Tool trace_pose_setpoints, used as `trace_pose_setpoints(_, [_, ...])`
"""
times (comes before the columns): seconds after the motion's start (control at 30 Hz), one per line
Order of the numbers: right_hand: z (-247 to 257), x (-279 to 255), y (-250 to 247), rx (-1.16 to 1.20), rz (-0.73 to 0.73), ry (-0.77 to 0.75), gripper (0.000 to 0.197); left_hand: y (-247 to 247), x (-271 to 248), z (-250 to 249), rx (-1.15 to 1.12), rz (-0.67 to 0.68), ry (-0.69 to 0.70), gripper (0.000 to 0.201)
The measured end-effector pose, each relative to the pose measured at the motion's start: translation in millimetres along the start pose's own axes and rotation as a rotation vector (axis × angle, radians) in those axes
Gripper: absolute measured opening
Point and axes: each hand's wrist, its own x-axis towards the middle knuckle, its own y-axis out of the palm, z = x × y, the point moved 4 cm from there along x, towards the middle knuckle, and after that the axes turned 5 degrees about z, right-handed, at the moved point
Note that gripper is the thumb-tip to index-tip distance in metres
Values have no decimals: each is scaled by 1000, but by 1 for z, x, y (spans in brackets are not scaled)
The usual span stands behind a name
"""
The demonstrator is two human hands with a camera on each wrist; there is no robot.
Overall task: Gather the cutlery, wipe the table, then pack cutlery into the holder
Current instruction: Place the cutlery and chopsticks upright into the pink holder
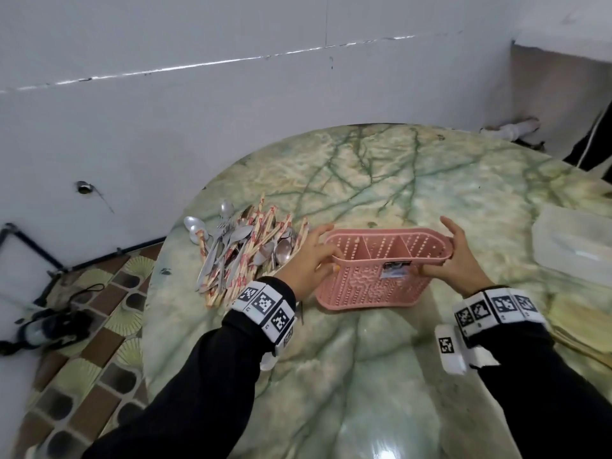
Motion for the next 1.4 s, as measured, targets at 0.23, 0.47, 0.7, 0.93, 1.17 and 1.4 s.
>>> trace_pose_setpoints(0.23, [-6, -45, 6, -75, 21, -21, 120, 30, -34, -4, -234, 26, -107, 70])
trace_pose_setpoints(0.47, [-9, -54, 4, -134, 13, -21, 95, 36, -39, -6, -254, -115, -209, 85])
trace_pose_setpoints(0.7, [-8, -56, 6, -137, -31, -15, 97, 34, -33, -3, -222, -109, -200, 72])
trace_pose_setpoints(0.93, [-1, -58, 7, -270, 16, 124, 110, 27, -38, 0, -136, -89, -276, 86])
trace_pose_setpoints(1.17, [87, -80, 41, -708, -119, 71, 110, -50, -63, 46, 44, -279, -421, 32])
trace_pose_setpoints(1.4, [134, -57, 198, -443, 20, -87, 47, -98, -39, 105, 110, -286, -560, 27])
